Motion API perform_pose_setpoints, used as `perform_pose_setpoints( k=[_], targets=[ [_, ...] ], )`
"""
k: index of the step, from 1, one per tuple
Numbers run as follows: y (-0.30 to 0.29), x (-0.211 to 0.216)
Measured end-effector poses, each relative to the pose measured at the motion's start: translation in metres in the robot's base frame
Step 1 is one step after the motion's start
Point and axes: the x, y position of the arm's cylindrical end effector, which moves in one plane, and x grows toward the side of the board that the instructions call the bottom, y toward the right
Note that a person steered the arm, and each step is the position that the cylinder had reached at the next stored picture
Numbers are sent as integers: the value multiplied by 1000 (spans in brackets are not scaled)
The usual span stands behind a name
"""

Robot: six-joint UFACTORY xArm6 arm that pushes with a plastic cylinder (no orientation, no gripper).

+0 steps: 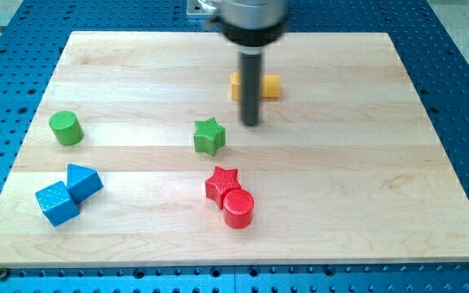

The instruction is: Move both the green blocks to the center left

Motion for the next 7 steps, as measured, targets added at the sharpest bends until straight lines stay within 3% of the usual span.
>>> perform_pose_setpoints(
  k=[1,2,3,5,7],
  targets=[
    [28,75],
    [-68,92],
    [-147,84],
    [-48,78],
    [-158,56]
  ],
)
